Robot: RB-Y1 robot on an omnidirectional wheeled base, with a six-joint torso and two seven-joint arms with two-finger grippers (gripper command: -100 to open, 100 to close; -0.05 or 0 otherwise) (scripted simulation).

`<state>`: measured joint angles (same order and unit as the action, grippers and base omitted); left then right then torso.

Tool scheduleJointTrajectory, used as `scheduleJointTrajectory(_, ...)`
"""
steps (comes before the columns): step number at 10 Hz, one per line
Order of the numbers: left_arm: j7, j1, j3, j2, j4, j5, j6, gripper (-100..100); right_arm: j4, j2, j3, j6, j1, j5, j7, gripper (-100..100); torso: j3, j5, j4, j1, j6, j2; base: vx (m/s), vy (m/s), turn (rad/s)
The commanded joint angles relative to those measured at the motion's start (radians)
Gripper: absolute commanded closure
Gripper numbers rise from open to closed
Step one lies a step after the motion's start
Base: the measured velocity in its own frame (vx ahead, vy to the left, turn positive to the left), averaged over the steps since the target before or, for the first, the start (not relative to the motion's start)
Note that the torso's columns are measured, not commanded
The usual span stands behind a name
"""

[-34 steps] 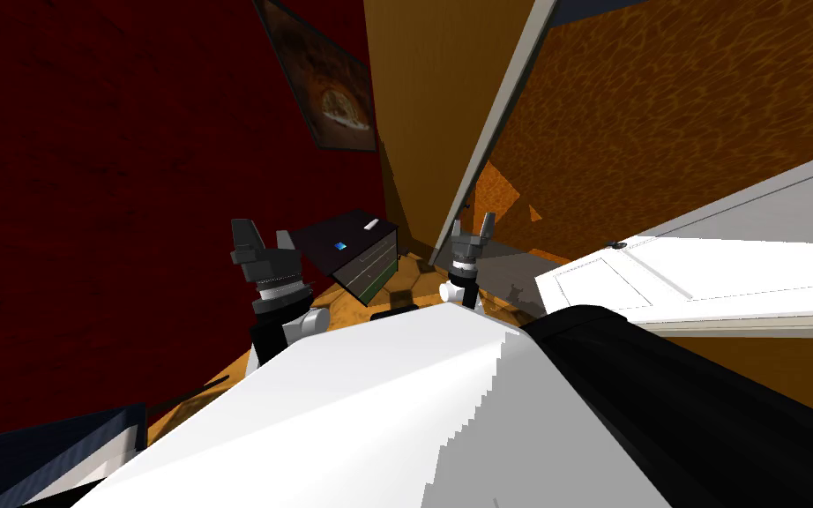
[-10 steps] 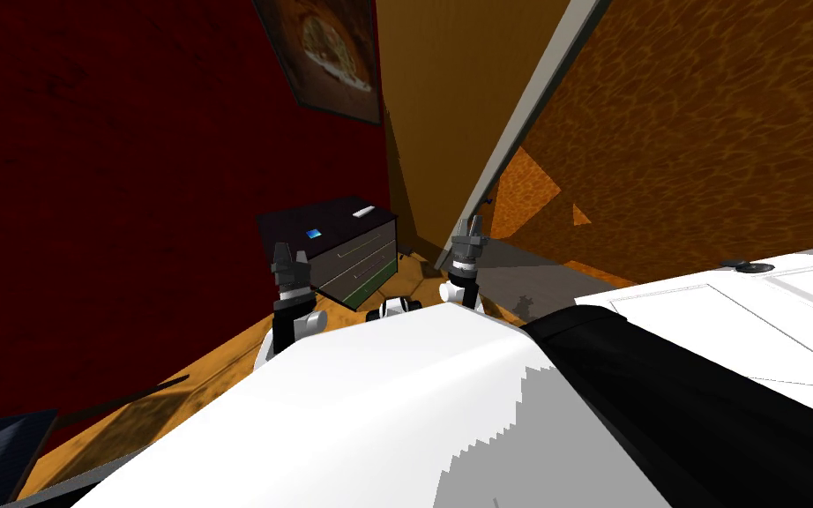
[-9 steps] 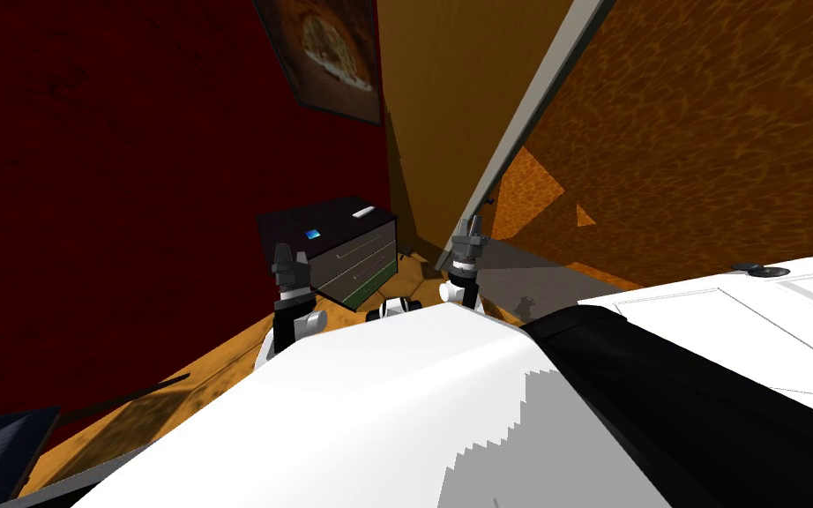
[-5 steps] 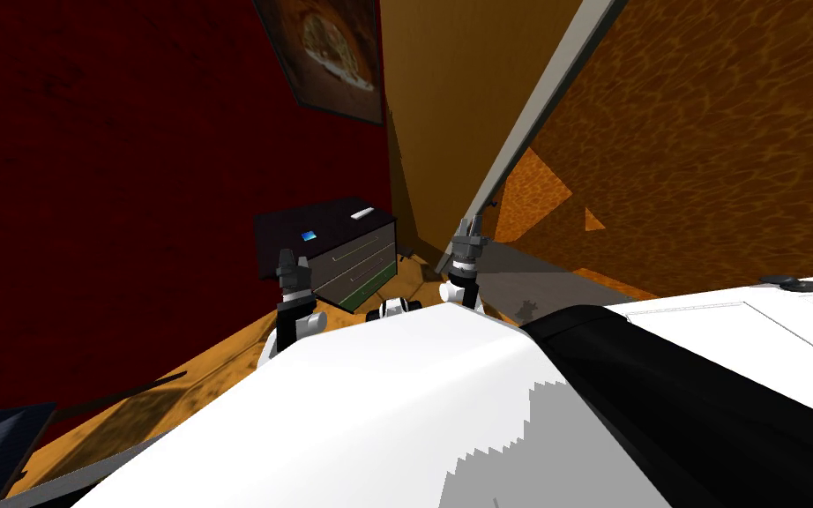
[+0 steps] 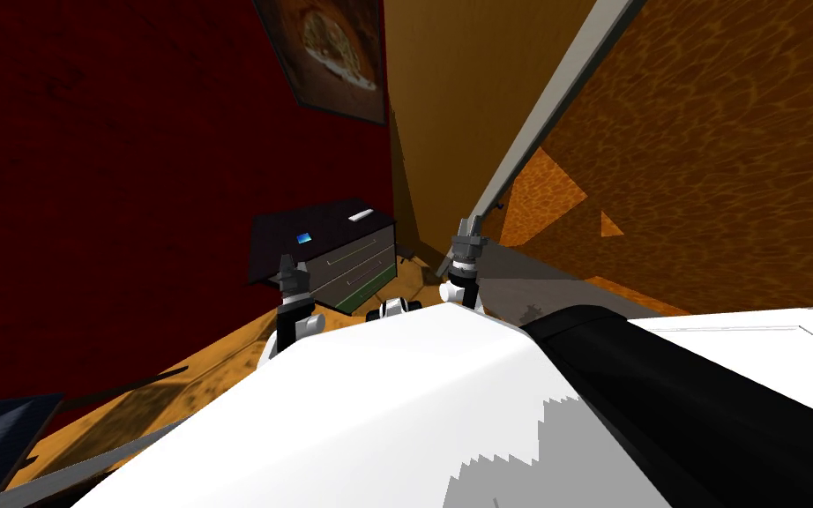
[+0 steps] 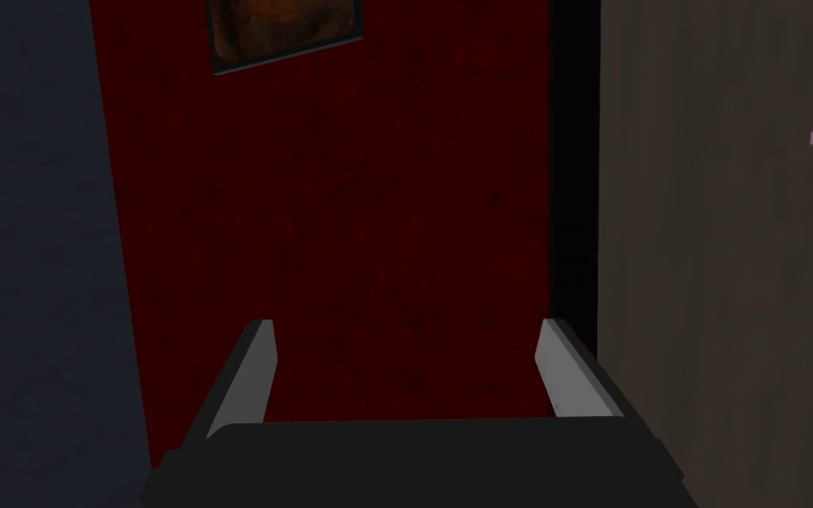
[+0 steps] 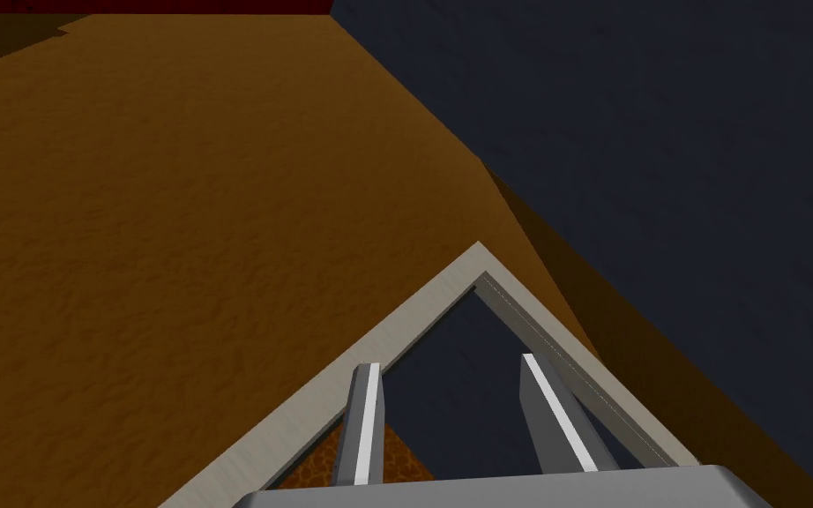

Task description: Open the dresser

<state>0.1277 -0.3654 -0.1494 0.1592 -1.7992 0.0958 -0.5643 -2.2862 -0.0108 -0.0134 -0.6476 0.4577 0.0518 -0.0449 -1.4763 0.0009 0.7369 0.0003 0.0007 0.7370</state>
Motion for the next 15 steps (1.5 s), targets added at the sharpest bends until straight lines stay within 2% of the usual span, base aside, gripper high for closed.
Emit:
scheduleJointTrajectory(1,-0.002,0.013,-0.019,-0.003,0.069,0.005,-0.014,-100,0.000,0.000,0.000,0.000,0.000,0.000,0.000,0,-0.001,0.000,0.000,-0.001,0.000,-0.001,0.078,-0.115,0.086)
scheduleJointTrajectory(9,-0.011,0.047,-0.077,-0.027,0.268,0.022,-0.062,-100,0.000,0.000,0.000,0.000,0.000,0.000,0.000,0,0.001,-0.001,0.001,-0.001,-0.001,0.002,0.071,-0.101,0.080)
scheduleJointTrajectory(12,-0.014,0.059,-0.098,-0.065,0.341,0.028,-0.079,-100,0.000,0.000,0.000,0.000,0.000,0.000,0.000,0,0.000,-0.001,0.001,-0.002,-0.001,0.000,0.067,-0.121,0.080)
scheduleJointTrajectory(15,-0.016,0.067,-0.112,-0.128,0.387,0.032,-0.090,-100,0.000,0.000,0.000,0.000,0.000,0.000,0.000,0,0.001,0.000,0.001,0.001,-0.001,0.002,0.053,-0.075,0.051)
